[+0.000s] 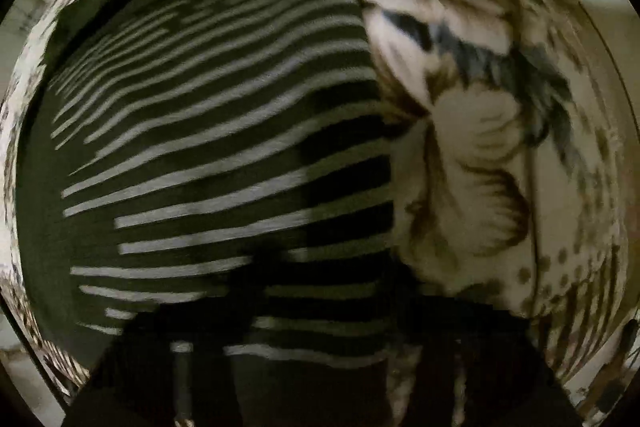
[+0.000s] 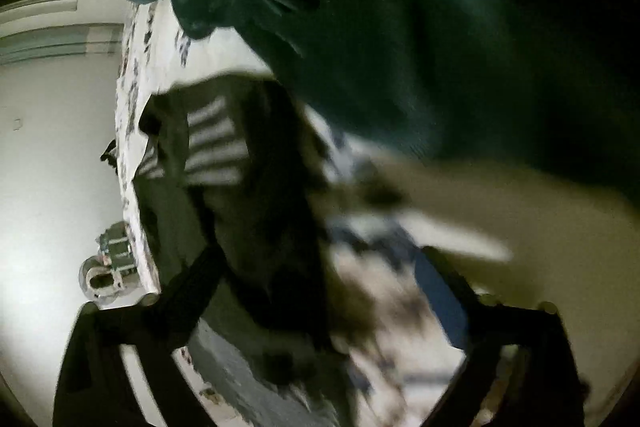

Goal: Fold small clothes
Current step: 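Lift the sweater hem with both grippers and fold it toward the collar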

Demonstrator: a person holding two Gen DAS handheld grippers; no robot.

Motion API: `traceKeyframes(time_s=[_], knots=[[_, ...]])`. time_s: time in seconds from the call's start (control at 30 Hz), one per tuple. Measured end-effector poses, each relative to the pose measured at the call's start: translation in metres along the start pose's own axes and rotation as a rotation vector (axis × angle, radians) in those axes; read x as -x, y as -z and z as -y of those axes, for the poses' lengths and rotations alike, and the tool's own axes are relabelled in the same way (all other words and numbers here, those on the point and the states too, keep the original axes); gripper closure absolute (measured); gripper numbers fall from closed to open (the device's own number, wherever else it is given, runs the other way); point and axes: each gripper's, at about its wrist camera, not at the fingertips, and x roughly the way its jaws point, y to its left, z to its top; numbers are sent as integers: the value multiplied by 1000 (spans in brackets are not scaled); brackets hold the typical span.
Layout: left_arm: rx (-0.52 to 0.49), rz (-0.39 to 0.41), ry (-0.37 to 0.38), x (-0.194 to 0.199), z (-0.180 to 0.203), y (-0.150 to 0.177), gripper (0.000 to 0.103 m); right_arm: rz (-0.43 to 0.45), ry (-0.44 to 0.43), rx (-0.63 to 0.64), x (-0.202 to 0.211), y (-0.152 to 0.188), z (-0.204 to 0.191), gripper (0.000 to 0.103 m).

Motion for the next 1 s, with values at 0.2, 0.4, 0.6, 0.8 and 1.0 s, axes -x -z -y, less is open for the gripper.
traceKeyframes(time_s=[0.2,0.4,0.6,0.8,1.0], knots=[[146,45,89,27,-37,3,96,14,6,-7,-7,-12,-26,90],[324,100,169,65,-111,5,96,13,93,77,24,1,-78,92],[492,176,172,119,-192,38,96,37,207,176,42,23,-169,92],[626,209,226,126,-281,62,97,48,345,268,9,38,-300,92],[782,192,298,98,-365,99,97,39,405,318,-85,33,-410,93]])
